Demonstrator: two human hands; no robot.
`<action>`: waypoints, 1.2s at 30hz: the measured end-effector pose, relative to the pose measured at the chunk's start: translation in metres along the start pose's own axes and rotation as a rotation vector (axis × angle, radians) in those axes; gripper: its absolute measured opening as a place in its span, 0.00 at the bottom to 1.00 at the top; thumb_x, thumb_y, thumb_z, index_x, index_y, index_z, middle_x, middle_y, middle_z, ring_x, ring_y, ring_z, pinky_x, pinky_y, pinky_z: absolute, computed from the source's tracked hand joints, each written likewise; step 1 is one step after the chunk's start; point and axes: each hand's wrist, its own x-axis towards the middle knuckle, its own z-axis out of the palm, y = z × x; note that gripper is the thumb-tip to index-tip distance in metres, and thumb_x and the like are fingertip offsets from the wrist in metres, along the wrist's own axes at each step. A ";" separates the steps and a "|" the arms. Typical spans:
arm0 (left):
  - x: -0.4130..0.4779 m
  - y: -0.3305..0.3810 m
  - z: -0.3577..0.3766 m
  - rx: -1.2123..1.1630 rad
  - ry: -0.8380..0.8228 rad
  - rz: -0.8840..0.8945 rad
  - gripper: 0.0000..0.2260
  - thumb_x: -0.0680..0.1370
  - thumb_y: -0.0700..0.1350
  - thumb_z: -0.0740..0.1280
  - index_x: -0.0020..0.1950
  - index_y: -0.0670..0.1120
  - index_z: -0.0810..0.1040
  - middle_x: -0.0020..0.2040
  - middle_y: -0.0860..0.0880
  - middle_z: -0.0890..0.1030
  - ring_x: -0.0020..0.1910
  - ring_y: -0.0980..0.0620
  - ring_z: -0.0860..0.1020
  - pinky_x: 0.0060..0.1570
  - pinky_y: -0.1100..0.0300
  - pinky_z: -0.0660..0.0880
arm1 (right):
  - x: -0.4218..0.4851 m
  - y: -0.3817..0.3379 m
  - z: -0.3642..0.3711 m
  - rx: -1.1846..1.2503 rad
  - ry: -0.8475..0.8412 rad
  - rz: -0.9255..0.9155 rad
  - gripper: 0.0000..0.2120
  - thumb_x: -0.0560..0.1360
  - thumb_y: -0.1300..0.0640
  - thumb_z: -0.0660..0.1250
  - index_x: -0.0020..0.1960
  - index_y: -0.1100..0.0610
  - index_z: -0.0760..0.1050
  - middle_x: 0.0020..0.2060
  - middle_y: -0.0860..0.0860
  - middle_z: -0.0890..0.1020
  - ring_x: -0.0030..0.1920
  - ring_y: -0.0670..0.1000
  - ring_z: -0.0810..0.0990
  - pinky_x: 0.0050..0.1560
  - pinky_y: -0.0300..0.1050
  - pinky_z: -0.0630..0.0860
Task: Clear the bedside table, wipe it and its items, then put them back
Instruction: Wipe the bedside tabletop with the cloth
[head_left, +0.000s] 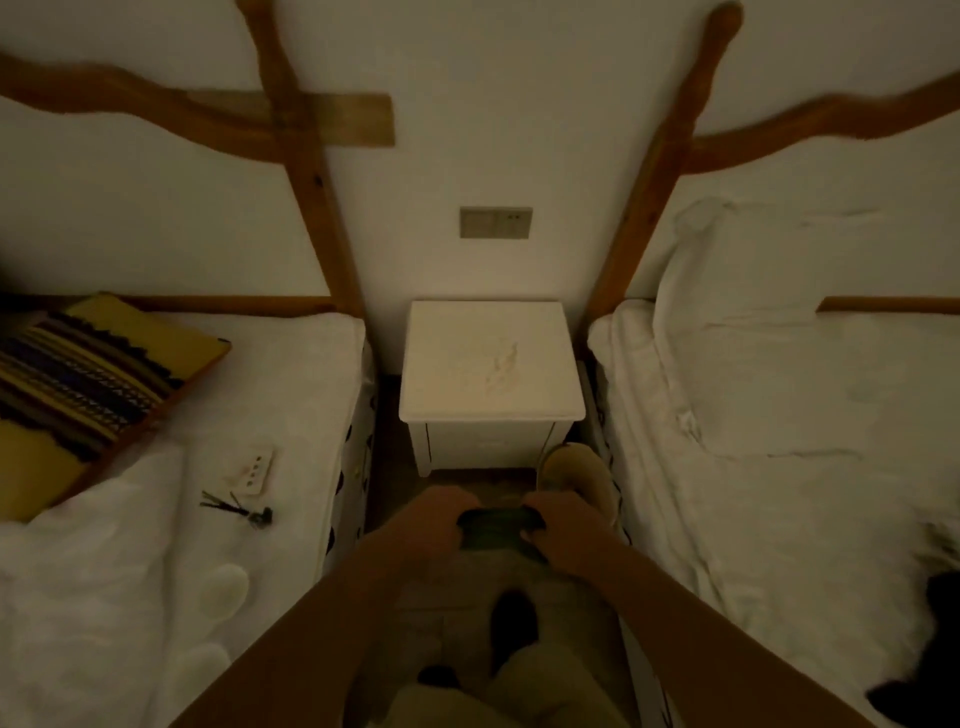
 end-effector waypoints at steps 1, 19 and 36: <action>0.017 -0.007 -0.006 -0.012 -0.005 -0.005 0.14 0.78 0.41 0.66 0.63 0.43 0.79 0.59 0.41 0.80 0.59 0.45 0.77 0.62 0.55 0.71 | 0.020 0.004 -0.005 0.006 -0.013 -0.010 0.08 0.77 0.55 0.63 0.54 0.53 0.77 0.48 0.53 0.81 0.49 0.54 0.79 0.52 0.47 0.74; 0.344 -0.155 -0.097 -0.238 0.178 -0.179 0.16 0.80 0.36 0.61 0.67 0.40 0.76 0.64 0.39 0.78 0.64 0.41 0.75 0.66 0.57 0.64 | 0.407 0.083 -0.051 0.119 -0.046 0.000 0.05 0.76 0.61 0.64 0.50 0.57 0.78 0.45 0.55 0.81 0.48 0.57 0.79 0.46 0.46 0.72; 0.369 -0.296 0.001 0.092 0.327 0.068 0.29 0.67 0.32 0.75 0.68 0.41 0.75 0.73 0.38 0.68 0.71 0.35 0.66 0.64 0.35 0.69 | 0.454 0.074 0.091 -0.144 0.290 -0.036 0.21 0.74 0.57 0.63 0.66 0.58 0.76 0.68 0.58 0.75 0.69 0.61 0.72 0.69 0.70 0.64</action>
